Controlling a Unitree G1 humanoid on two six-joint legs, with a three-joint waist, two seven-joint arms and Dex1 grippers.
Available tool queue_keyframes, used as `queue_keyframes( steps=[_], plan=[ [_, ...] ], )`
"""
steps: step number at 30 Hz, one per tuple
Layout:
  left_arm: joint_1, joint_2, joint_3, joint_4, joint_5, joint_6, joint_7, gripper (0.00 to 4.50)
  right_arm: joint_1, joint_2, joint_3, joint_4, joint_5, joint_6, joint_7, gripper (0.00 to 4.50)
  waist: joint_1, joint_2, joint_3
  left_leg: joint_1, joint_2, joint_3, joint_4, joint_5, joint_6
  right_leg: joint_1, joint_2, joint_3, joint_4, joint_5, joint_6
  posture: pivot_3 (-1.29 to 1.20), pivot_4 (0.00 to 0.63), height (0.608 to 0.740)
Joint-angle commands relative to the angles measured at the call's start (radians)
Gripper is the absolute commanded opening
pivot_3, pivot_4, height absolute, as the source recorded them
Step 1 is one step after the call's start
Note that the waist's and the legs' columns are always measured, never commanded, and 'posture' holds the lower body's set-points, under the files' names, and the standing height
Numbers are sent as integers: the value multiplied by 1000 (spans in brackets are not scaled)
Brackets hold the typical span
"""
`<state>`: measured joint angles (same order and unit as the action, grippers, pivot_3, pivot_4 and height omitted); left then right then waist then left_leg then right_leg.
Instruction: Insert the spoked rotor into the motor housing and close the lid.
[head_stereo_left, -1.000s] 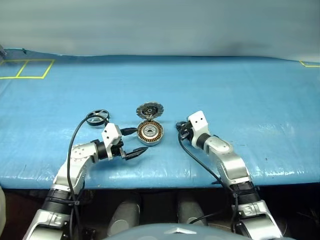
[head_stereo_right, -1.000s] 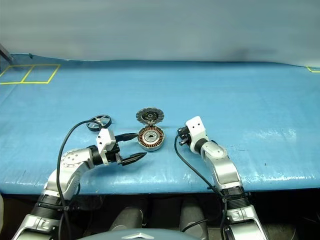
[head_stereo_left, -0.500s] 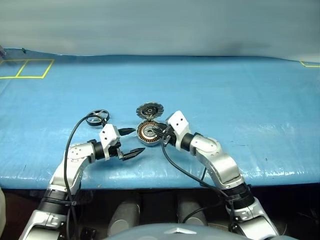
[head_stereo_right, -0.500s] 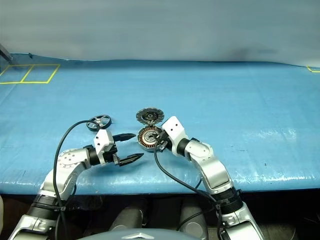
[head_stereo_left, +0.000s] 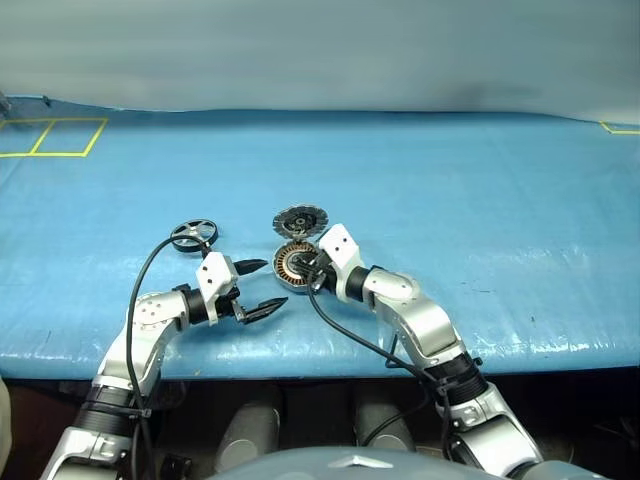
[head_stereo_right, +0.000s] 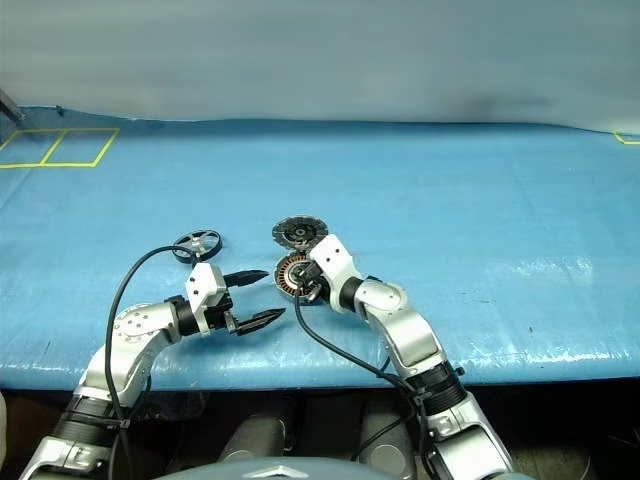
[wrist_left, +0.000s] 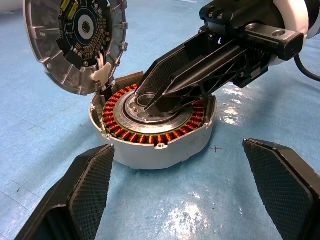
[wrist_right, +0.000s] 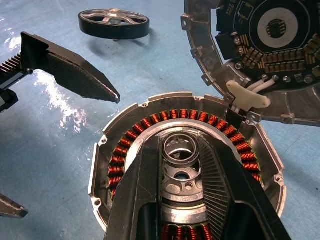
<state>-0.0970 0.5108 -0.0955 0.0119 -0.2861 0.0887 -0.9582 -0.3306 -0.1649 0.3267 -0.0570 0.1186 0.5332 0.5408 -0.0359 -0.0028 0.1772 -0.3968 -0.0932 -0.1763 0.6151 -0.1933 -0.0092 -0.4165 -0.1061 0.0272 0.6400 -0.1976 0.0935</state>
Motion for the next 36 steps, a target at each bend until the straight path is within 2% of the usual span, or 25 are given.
queue_keyframes(
  steps=[1,11,12,13,18,26,29,35,36],
  plan=[
    [1,0,17,-24,-4,-21,5,4500,-7,-3,1,-21,-3,-12,5,732,0,0,0,0,0,0,0,0,0,0,0,0,0,0,0,0,150,740],
    [-5,-2,12,-14,0,-28,7,4500,-1,-18,18,-32,-8,-5,18,732,0,0,0,0,0,0,0,0,0,0,0,0,0,0,0,0,150,740],
    [-5,-2,12,-14,0,-28,7,4500,-1,-20,20,-31,-9,-7,19,1448,0,0,0,0,0,0,0,0,0,0,0,0,0,0,0,0,150,740],
    [-5,-2,12,-14,0,-27,7,4500,-1,-21,22,-30,-13,-10,18,1614,0,0,0,0,0,0,0,0,0,0,0,0,0,0,0,0,150,740],
    [0,-6,9,-13,3,-30,11,4500,-2,-15,18,-33,-20,-37,15,3246,1,0,0,0,0,0,0,0,0,0,0,0,0,0,0,0,150,740],
    [4,-9,7,-9,4,-34,16,4500,-10,-6,7,-61,1,-35,27,3246,0,0,0,0,0,0,-1,0,-1,0,1,0,0,0,0,0,150,740],
    [4,-10,7,-6,4,-36,16,4500,-11,-1,2,-63,8,-36,28,2634,0,0,0,0,1,0,-1,0,-1,0,1,0,0,0,0,0,150,740],
    [2,-13,2,0,5,-39,14,4500,-13,8,-16,-58,1,-37,5,650,0,0,0,0,1,0,-1,0,-1,0,1,0,0,0,0,0,150,740],
    [2,-14,2,1,6,-40,13,4500,-13,8,-16,-58,0,-37,5,650,0,0,0,0,1,0,-1,0,-1,0,1,0,0,0,0,0,150,740]
  ],
)
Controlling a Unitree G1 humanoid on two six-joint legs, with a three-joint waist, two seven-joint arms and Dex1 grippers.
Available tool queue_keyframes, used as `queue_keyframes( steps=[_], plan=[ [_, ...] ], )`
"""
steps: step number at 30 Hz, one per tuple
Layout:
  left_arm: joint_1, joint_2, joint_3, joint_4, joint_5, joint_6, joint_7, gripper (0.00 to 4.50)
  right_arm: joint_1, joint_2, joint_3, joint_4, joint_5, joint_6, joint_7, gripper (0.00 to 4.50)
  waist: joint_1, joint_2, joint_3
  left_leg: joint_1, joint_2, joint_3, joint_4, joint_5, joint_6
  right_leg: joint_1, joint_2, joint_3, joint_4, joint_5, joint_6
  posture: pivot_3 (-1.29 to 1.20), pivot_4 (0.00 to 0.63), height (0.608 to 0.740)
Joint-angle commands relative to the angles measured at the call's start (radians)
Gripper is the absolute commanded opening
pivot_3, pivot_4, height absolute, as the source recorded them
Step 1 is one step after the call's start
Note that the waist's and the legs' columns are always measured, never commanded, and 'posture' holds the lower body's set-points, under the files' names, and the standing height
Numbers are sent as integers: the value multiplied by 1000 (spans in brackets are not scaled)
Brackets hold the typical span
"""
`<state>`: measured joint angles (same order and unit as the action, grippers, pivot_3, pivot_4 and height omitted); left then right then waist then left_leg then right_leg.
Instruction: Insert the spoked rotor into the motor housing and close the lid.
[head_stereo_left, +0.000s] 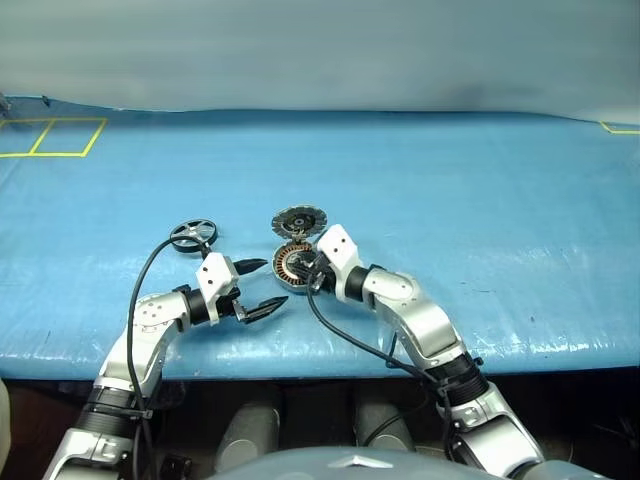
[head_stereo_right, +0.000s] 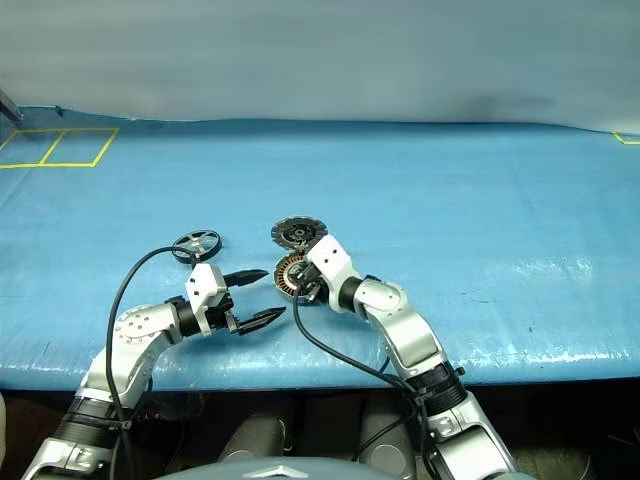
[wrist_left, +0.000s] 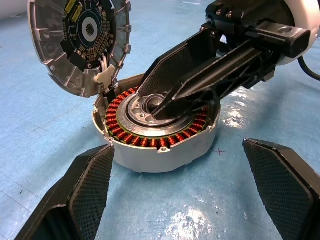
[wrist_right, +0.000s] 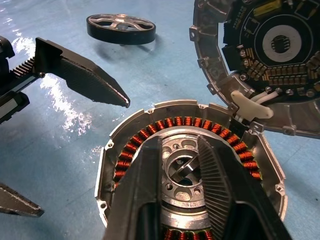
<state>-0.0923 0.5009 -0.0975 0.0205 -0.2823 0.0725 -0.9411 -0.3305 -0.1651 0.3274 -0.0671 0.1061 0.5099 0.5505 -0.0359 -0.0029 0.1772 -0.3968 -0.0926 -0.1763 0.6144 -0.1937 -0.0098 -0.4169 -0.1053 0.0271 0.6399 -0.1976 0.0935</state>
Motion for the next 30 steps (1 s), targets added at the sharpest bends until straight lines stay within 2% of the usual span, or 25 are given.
queue_keyframes(
  steps=[1,10,12,13,30],
  plan=[
    [-3,-4,4,-7,2,-24,-4,4500,-14,9,-16,-47,13,-13,-5,650,0,0,0,0,0,0,0,0,0,0,0,0,0,0,0,0,150,740],
    [-1,-8,3,-6,8,-26,-3,4500,-17,11,-15,-36,10,-10,-7,650,0,0,0,0,0,0,0,0,0,0,0,0,0,0,0,0,150,740],
    [0,-9,3,-5,9,-27,-2,4500,-16,11,-14,-27,5,-10,-10,34,0,0,0,0,0,0,0,0,0,0,0,0,0,0,0,0,150,740],
    [1,-9,2,-5,10,-28,-2,4500,-16,9,-11,-24,1,-9,-12,12,0,0,0,0,0,0,0,0,0,0,0,0,0,0,0,0,150,740],
    [10,-9,-4,-12,10,-27,2,4500,8,-20,66,-3,-79,8,-22,12,-1,0,0,1,0,0,0,0,0,1,1,0,0,-1,-1,0,150,740]
  ],
)
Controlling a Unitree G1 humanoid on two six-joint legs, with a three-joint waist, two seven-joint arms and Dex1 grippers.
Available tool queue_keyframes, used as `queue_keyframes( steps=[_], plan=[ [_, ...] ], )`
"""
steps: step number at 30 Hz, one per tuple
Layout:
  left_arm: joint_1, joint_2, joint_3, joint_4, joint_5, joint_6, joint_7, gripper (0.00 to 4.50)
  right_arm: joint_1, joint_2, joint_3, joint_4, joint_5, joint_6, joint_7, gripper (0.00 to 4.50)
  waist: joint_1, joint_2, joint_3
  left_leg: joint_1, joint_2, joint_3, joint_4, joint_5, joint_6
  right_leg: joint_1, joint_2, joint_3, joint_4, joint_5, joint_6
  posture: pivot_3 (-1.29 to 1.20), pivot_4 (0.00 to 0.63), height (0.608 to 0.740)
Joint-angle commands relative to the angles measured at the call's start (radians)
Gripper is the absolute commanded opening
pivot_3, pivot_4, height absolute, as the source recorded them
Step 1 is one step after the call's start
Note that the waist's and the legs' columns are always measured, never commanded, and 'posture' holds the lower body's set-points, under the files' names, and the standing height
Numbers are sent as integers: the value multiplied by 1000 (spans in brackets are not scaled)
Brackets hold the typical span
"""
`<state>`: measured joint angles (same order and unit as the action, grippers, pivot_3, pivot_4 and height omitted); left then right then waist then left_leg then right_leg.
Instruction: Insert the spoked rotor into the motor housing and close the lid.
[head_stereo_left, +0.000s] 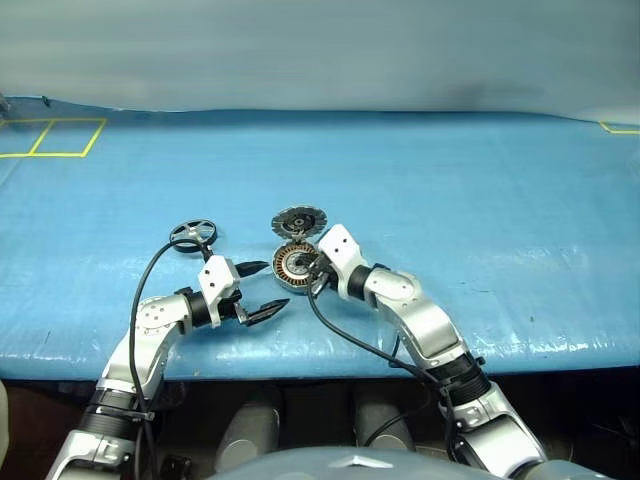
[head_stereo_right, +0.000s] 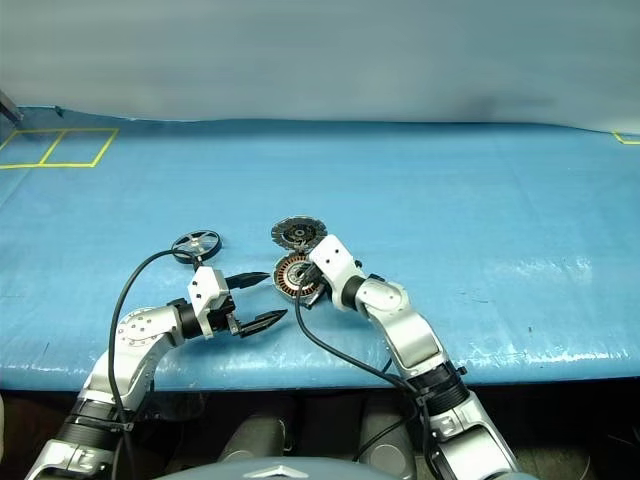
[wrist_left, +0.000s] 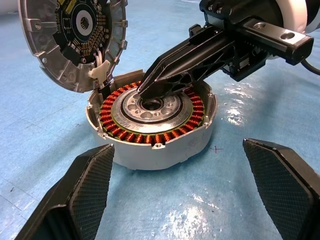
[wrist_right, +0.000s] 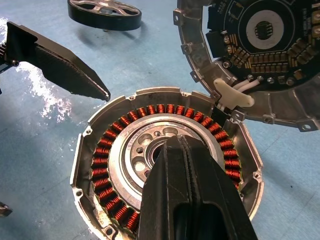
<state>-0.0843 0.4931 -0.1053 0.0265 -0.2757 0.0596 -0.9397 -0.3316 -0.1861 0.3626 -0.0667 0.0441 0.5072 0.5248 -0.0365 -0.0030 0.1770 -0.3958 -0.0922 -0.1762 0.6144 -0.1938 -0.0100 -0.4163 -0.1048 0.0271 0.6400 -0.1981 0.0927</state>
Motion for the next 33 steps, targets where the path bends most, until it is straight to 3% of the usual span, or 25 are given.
queue_keyframes(
  steps=[1,18,33],
  plan=[
    [3,-1,4,-19,3,-14,0,4500,12,0,38,-3,-19,14,6,12,0,0,0,0,1,0,0,0,0,0,0,0,0,0,0,0,150,740],
    [3,-30,84,-48,-75,20,58,4500,9,28,-43,-130,63,29,5,12,0,-1,-1,0,8,0,0,-2,-4,-1,7,0,0,0,-1,0,150,740],
    [20,-26,123,-66,-79,19,81,4500,0,37,-38,-17,51,10,-3,12,0,-1,-1,0,10,0,0,-3,-5,-1,9,0,0,-1,-2,0,150,740]
  ],
)
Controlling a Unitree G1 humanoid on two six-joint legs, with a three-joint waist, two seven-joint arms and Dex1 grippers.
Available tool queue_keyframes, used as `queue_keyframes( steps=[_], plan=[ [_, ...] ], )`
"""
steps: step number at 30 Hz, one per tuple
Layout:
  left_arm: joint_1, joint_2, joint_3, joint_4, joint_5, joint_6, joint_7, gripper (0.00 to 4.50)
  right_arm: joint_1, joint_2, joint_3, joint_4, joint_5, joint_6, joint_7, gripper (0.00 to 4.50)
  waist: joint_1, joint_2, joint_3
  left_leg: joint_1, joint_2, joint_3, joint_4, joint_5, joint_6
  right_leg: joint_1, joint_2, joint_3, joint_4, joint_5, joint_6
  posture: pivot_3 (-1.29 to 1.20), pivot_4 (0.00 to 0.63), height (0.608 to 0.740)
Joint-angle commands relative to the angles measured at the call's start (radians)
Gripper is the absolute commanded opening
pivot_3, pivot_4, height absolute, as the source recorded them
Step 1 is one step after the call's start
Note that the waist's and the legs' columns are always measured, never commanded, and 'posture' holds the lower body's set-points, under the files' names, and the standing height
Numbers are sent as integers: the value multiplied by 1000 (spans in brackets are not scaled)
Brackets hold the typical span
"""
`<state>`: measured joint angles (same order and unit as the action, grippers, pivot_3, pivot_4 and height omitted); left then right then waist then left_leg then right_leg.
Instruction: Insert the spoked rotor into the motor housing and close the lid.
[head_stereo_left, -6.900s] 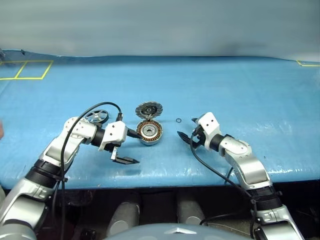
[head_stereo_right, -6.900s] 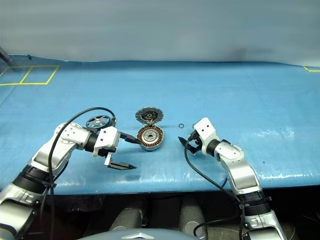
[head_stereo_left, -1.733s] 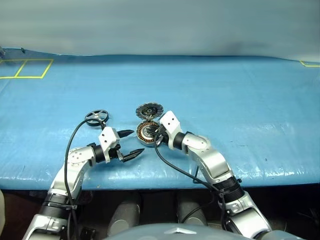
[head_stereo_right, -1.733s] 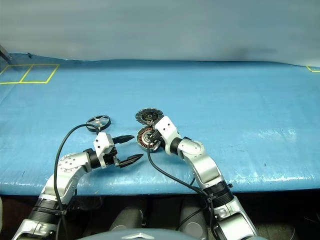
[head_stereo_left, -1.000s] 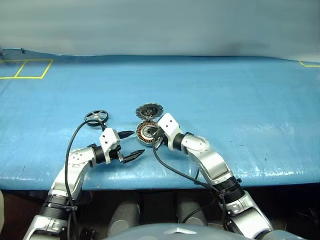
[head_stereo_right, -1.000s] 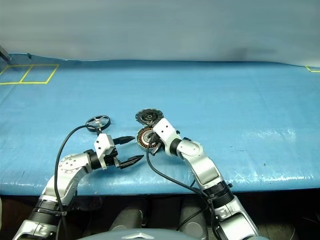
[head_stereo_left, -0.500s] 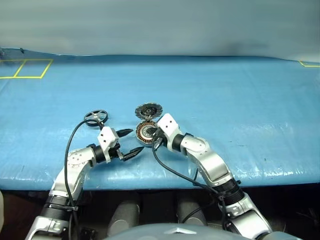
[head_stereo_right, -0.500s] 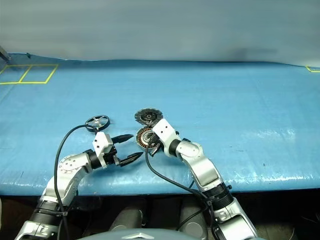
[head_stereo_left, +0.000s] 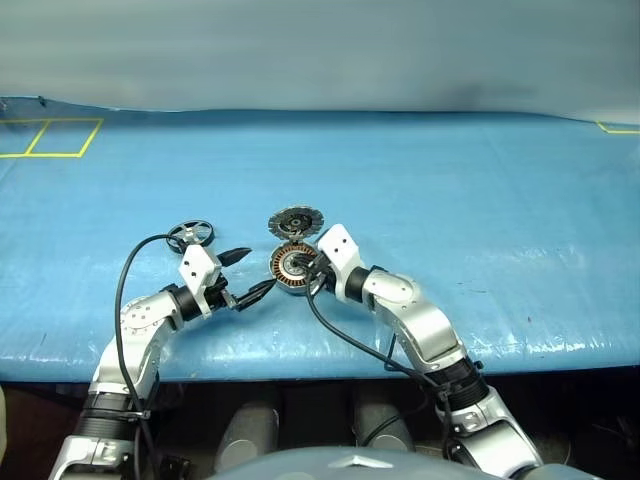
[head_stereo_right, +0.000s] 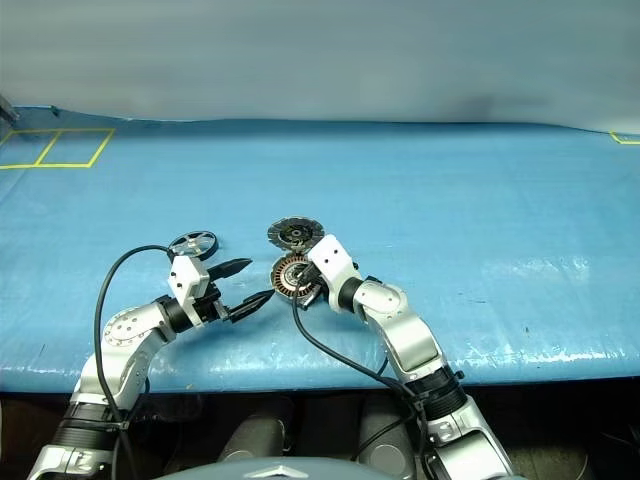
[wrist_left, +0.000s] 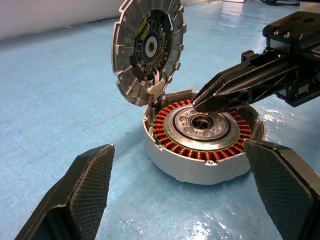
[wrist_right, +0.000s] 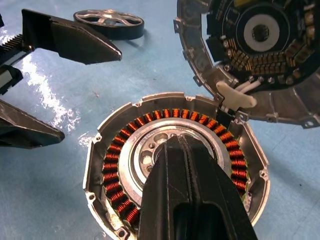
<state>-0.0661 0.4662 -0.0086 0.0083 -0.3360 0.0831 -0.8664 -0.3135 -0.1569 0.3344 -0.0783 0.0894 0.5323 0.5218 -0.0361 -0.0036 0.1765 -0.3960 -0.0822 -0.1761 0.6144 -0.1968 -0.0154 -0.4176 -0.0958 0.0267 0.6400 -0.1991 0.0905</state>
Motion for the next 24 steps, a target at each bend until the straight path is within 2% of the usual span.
queue_keyframes(
  steps=[1,7,18,24],
  plan=[
    [4,1,29,-51,-20,-4,10,4500,-18,6,-7,-1,3,-13,-1,12,0,0,0,0,0,0,0,0,0,0,0,0,0,0,0,0,150,740],
    [17,-1,51,-67,-26,13,45,4500,-8,3,4,9,-11,-17,-8,12,0,0,0,0,1,0,0,0,0,0,1,0,0,0,-1,0,150,740],
    [9,22,131,-144,-57,175,174,4500,26,-25,-16,-156,36,-29,27,12,0,0,0,0,2,0,0,-1,-1,0,2,-1,0,-2,-3,0,150,740],
    [-11,107,206,-254,-132,418,229,4500,69,-71,-26,-241,58,-18,51,12,-1,-1,0,0,3,0,0,-1,-2,-1,2,-1,1,-2,-3,0,150,740]
  ],
)
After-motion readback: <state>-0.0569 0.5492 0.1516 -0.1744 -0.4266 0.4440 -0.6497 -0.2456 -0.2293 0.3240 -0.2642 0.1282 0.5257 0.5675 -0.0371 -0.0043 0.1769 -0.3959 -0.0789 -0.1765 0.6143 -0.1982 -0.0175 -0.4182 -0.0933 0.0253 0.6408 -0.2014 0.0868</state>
